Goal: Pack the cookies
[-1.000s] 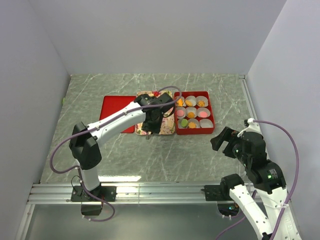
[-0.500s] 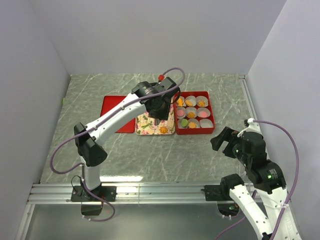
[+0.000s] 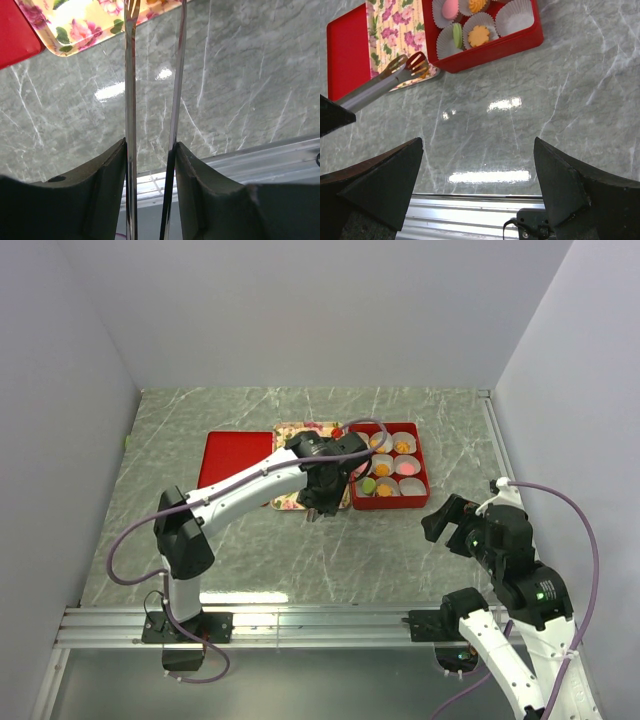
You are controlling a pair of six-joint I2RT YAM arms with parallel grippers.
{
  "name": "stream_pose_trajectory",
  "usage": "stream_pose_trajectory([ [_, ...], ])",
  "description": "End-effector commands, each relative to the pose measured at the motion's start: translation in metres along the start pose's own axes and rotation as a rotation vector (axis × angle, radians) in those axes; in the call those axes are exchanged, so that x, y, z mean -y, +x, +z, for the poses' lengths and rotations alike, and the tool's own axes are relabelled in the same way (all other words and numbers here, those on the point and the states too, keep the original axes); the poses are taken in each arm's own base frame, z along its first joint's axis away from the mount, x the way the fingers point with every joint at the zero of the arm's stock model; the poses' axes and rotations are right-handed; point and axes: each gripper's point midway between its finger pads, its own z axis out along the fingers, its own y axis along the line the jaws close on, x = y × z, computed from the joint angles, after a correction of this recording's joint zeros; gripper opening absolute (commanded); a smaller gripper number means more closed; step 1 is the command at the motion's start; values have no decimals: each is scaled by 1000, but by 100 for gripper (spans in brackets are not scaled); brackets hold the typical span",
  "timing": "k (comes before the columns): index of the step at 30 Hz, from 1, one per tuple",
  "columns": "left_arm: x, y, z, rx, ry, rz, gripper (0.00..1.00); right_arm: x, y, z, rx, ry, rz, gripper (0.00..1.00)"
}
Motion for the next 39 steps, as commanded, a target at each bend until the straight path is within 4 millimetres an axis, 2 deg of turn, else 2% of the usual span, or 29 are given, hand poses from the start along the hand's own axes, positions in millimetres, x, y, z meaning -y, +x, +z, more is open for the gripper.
stream_pose_trajectory([
  [1, 2, -3, -8, 28, -18, 30, 47, -2, -6, -1, 35, -13, 1, 98],
  [8, 0, 4, 0, 7, -113, 79, 47, -3, -6, -2, 39, -17, 0, 98],
  [17, -1, 7, 5, -3, -136, 84, 48, -4, -6, -3, 41, -26, -3, 98],
  [28, 0, 21, 16, -55, -131, 84, 36, -4, -7, -4, 46, -31, -5, 98],
  [33, -8, 6, 6, -7, -144, 42, 35, -5, -6, -5, 45, -39, -9, 98],
  [39, -18, -24, -16, 77, -104, -20, 36, -6, -6, -5, 42, -43, -11, 98],
])
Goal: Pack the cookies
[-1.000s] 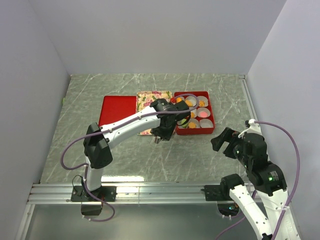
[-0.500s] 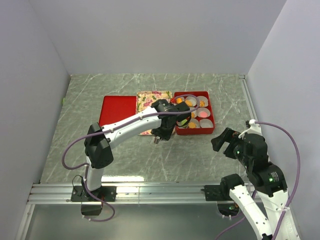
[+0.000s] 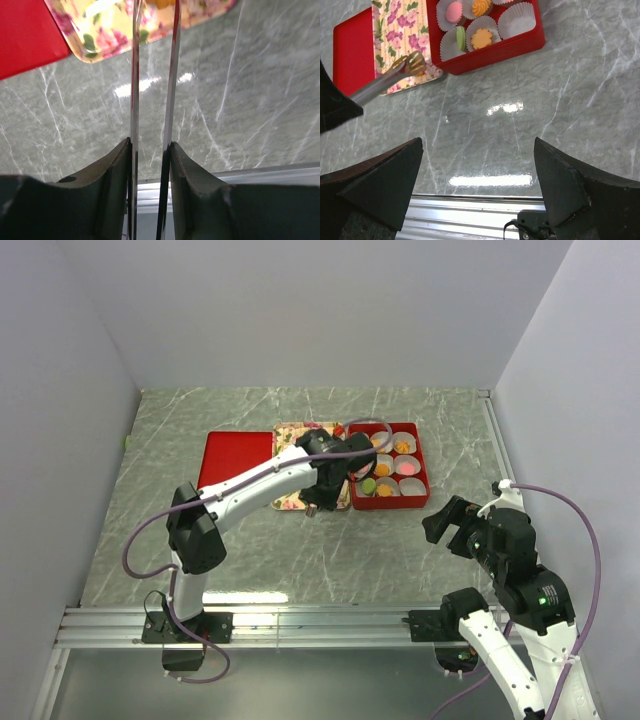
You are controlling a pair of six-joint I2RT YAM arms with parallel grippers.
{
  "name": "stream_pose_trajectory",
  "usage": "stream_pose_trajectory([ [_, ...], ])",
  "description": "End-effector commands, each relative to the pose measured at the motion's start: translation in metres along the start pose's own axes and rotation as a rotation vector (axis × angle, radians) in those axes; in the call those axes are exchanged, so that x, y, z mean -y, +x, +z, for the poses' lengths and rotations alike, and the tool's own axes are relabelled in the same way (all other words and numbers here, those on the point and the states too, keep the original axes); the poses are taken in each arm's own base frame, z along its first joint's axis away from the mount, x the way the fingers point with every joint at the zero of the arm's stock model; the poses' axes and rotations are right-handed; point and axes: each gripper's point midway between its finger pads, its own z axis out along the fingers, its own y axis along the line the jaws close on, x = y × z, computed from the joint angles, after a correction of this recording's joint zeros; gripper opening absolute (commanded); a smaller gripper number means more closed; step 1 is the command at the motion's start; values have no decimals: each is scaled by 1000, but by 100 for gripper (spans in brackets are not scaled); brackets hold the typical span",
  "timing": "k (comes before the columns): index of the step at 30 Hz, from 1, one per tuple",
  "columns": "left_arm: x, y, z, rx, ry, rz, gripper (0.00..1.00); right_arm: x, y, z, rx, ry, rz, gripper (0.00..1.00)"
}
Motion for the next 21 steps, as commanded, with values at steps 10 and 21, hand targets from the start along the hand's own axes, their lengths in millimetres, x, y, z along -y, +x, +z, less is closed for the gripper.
stream_pose_trajectory([
  [10, 5, -73, -71, 230, 150, -115, 42, -5, -4, 0, 18, -27, -13, 98],
  [21, 72, -113, -95, 343, 463, -102, 43, -3, -5, -1, 29, -16, -4, 98],
])
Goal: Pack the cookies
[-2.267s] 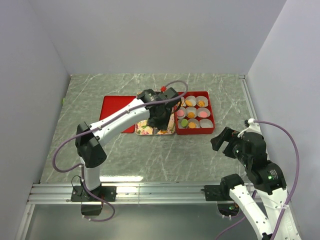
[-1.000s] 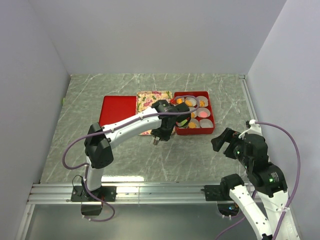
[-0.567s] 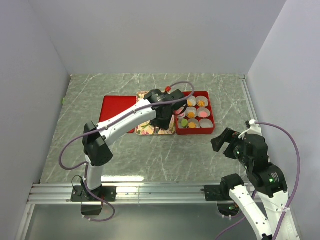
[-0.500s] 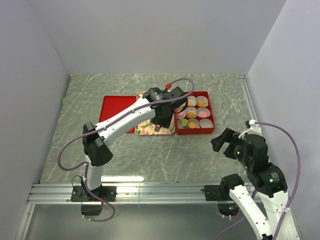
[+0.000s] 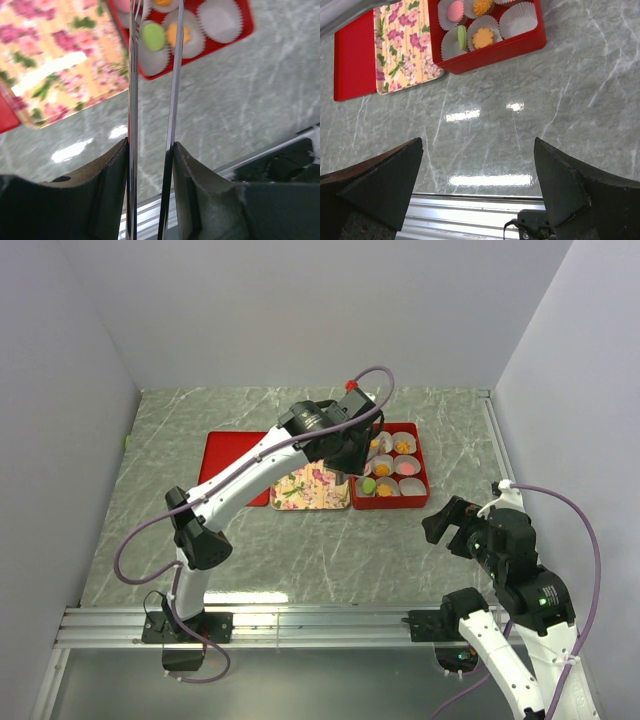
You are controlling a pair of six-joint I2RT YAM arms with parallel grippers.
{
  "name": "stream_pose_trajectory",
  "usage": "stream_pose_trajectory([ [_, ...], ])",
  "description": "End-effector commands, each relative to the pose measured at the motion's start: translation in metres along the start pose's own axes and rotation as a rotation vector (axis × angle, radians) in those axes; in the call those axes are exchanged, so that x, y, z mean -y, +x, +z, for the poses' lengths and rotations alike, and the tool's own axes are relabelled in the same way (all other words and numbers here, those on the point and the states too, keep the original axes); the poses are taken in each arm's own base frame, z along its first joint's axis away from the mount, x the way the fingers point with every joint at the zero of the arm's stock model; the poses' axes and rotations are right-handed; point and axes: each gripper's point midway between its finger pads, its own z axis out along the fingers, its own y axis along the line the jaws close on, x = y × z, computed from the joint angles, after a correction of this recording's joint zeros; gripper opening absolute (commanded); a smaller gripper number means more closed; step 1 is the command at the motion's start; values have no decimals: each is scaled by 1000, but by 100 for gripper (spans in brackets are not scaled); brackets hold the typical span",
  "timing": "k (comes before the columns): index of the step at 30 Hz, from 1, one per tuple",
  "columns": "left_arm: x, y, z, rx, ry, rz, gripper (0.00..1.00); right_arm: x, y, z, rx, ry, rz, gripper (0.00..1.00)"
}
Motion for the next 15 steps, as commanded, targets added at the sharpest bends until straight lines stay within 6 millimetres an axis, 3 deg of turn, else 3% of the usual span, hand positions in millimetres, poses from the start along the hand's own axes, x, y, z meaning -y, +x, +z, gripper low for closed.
stream_pose_trajectory([
  [1, 44, -13, 5, 47, 175, 20, 43, -2, -6, -1, 32, -9, -1, 98],
  [7, 77, -9, 22, 30, 286, 38, 43, -1, -7, -2, 38, -7, 4, 98],
  [15, 87, 12, 47, -29, 289, 61, 41, -1, -5, 0, 28, -2, 1, 98],
])
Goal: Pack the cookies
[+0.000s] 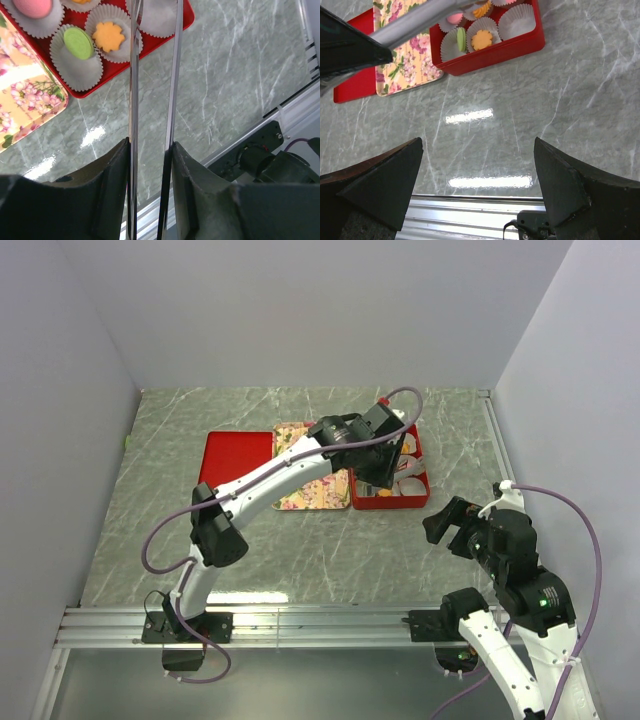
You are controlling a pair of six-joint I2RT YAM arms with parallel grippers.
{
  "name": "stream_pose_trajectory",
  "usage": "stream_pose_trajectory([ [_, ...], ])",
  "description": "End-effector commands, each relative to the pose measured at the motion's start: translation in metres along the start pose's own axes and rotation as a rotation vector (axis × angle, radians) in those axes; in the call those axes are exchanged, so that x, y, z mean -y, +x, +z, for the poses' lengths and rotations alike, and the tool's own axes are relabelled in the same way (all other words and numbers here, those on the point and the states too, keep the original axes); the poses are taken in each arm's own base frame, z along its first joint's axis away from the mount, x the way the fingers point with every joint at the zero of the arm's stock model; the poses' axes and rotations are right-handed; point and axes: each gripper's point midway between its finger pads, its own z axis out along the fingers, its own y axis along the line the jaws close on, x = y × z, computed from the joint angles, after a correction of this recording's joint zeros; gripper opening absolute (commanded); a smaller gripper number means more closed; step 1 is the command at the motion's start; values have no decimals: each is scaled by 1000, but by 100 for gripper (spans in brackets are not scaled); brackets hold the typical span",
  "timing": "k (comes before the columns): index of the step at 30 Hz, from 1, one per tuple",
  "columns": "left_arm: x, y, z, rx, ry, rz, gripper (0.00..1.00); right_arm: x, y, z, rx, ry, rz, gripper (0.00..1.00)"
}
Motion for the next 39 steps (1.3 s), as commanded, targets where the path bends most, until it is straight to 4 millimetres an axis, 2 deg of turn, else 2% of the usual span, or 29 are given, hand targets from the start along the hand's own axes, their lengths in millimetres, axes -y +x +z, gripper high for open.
stream_pose_trajectory([
  [1, 16, 0, 4, 16, 56, 25, 41, -2, -4, 2, 17, -5, 0, 98],
  [8, 8, 19, 18, -31, 31, 30, 45, -2, -3, 3, 11, -5, -1, 98],
  [14, 6, 21, 28, -44, 21, 38, 46, -2, -2, 4, 2, -2, -2, 98],
  [20, 8, 18, 27, -28, 31, 38, 48, -2, -2, 5, -4, 0, -4, 98],
  [22, 10, 14, 23, -19, 37, 35, 47, -2, -2, 5, -4, 0, -4, 98],
  [24, 15, 4, 10, 10, 54, 30, 48, -2, -2, 6, -5, 1, -4, 98],
  [28, 1, -21, -21, 97, 10, -9, 49, -3, -2, 6, -6, -4, -6, 98],
  [29, -7, -22, -24, 105, -14, -24, 49, -3, -1, 6, -10, -2, -6, 98],
  [30, -15, -30, -41, 136, -19, -41, 49, -3, -1, 6, -11, 1, -7, 98],
  [31, -22, -33, -49, 150, -31, -53, 49, -3, -1, 6, -11, 1, -7, 98],
  [32, -33, -34, -65, 173, -54, -69, 49, -3, -1, 6, -11, 1, -7, 98],
  [34, -62, -39, -80, 204, -109, -109, 49, -3, -1, 6, -10, -5, -8, 98],
  [35, -81, -29, -78, 186, -152, -130, 50, -4, -1, 6, -9, -6, -6, 98],
  [36, -107, -39, -102, 244, -192, -176, 50, -3, -1, 6, -8, -5, -5, 98],
  [37, -126, -37, -108, 253, -230, -203, 51, -4, -1, 6, -9, -8, -7, 98],
  [38, -149, -24, -106, 228, -285, -242, 51, -4, -1, 6, -8, -10, -7, 98],
  [39, -169, -24, -124, 266, -331, -277, 51, -4, -1, 6, -10, -9, -8, 98],
])
